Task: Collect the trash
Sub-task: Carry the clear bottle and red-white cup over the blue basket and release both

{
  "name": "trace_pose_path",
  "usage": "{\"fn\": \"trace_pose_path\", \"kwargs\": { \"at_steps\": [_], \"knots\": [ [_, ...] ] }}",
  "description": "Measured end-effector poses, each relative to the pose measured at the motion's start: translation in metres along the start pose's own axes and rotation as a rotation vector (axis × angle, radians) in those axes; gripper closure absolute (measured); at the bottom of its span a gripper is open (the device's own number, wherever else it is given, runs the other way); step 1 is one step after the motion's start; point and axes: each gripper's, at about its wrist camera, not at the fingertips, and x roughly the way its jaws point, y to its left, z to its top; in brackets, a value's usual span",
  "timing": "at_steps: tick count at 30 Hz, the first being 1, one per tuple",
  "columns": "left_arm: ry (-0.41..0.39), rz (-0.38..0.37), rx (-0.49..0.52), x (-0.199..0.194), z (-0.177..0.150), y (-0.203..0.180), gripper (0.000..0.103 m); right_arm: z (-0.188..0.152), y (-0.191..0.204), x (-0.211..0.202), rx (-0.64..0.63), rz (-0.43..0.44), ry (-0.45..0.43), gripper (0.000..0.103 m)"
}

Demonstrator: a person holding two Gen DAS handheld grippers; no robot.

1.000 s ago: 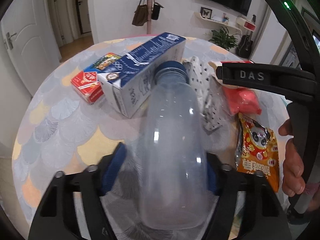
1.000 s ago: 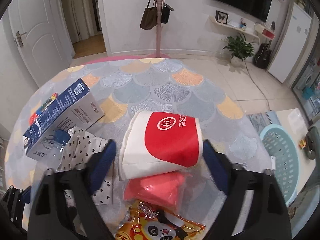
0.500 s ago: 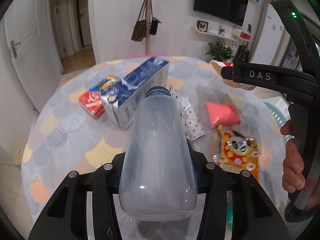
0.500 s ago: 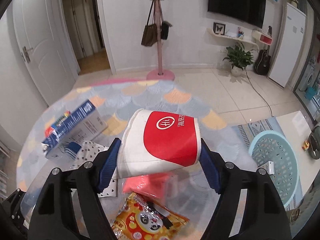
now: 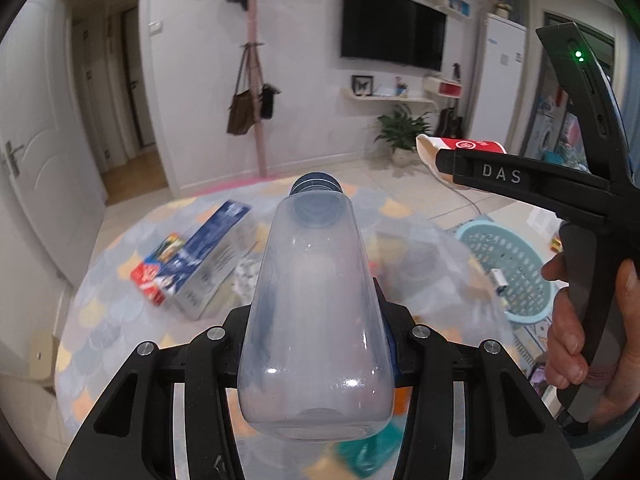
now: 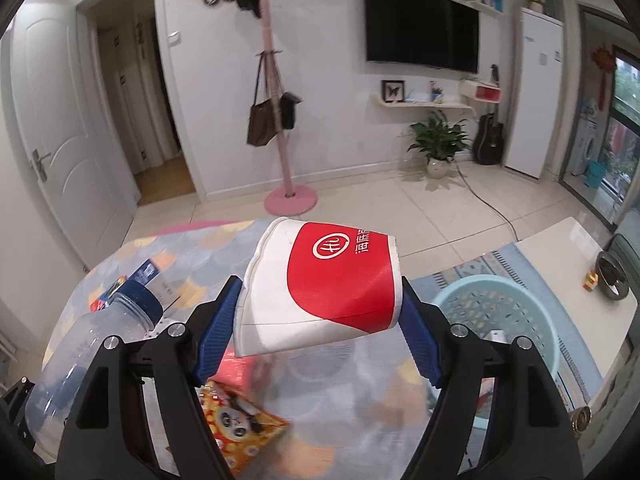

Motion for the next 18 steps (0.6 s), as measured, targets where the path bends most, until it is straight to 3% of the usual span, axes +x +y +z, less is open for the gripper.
{"fn": "trace_pose_path", "kwargs": {
  "at_steps": [9,18],
  "knots": [
    [-0.016,-0.05,0.102,0.008,0.013,-0.056,0.058,0.001,-0.071,-0.021,0.093,-0.069,-0.046,0.031],
    [-0.006,-0.1,0.221,0.035,0.032,-0.118,0.058,-0.008,-0.15,-0.014,0.213,-0.136,-0.036,0.031]
  ]
}}
